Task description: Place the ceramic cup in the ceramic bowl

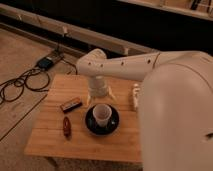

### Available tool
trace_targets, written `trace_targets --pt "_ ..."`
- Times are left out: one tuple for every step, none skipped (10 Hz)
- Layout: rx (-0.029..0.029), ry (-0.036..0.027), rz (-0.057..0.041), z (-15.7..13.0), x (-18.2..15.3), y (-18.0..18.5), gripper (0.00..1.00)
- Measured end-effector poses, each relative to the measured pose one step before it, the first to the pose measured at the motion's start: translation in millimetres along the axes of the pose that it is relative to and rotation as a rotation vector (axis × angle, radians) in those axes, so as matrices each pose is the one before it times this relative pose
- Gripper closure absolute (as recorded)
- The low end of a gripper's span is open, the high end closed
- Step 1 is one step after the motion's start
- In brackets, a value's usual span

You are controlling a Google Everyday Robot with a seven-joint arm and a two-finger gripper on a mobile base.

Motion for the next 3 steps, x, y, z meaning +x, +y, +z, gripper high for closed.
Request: trace_targets --pt "-0.01261 0.00093 0.02212 -0.49 -0.64 -6.16 0.2" --pt "-0.00317 -0.00095 -0.00371 -0.05 -0.05 2.99 0.2" --pt "-0.00267 0.00135 -0.00344 -0.03 0.49 2.81 0.2"
